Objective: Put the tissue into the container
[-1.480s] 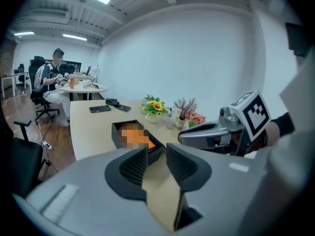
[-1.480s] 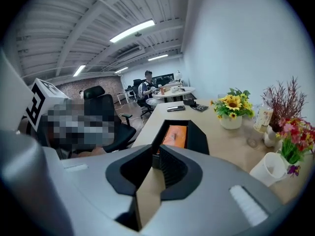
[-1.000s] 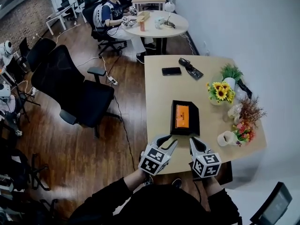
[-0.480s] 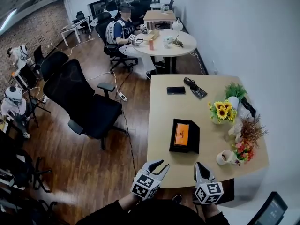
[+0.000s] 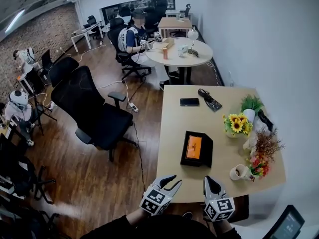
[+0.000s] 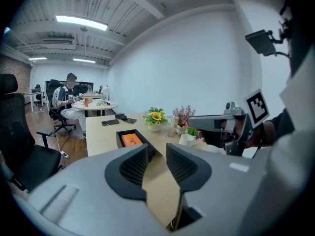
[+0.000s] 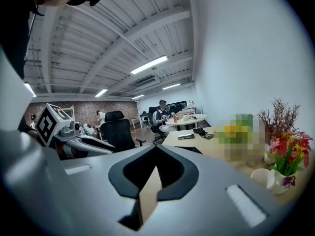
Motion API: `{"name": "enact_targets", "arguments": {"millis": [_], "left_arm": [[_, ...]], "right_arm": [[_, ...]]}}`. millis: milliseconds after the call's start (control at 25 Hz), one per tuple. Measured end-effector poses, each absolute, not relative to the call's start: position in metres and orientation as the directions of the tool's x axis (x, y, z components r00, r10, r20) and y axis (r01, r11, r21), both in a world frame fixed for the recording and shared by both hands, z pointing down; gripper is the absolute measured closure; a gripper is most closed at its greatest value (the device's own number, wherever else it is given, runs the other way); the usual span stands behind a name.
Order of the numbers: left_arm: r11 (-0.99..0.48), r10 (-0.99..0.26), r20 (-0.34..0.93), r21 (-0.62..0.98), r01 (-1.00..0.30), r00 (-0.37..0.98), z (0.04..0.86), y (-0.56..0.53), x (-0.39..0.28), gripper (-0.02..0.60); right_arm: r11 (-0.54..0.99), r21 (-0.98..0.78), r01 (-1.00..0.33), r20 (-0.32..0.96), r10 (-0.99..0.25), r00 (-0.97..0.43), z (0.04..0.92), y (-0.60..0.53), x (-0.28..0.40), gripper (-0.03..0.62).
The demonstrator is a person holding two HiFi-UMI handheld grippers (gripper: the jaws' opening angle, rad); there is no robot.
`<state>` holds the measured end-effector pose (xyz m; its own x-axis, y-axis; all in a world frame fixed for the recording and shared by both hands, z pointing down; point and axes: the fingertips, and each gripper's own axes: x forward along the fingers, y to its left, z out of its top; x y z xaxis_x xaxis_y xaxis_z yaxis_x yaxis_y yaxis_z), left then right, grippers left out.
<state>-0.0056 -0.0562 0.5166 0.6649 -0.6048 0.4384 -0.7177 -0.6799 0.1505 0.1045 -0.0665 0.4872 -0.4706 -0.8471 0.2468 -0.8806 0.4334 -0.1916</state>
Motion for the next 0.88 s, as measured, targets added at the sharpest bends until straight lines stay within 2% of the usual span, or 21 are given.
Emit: {"name": "enact_targets", "arguments": {"millis": [880], "left_arm": [[-0.675,-0.591,0.456,0.172,-0.717,0.666,0.528,-0.049,-0.008,0.485]], "right_arm": [[0.429,-0.19,-0.883,0.261,-0.845,-0.466,0.495,-0.058,0.103,0.594]]}}
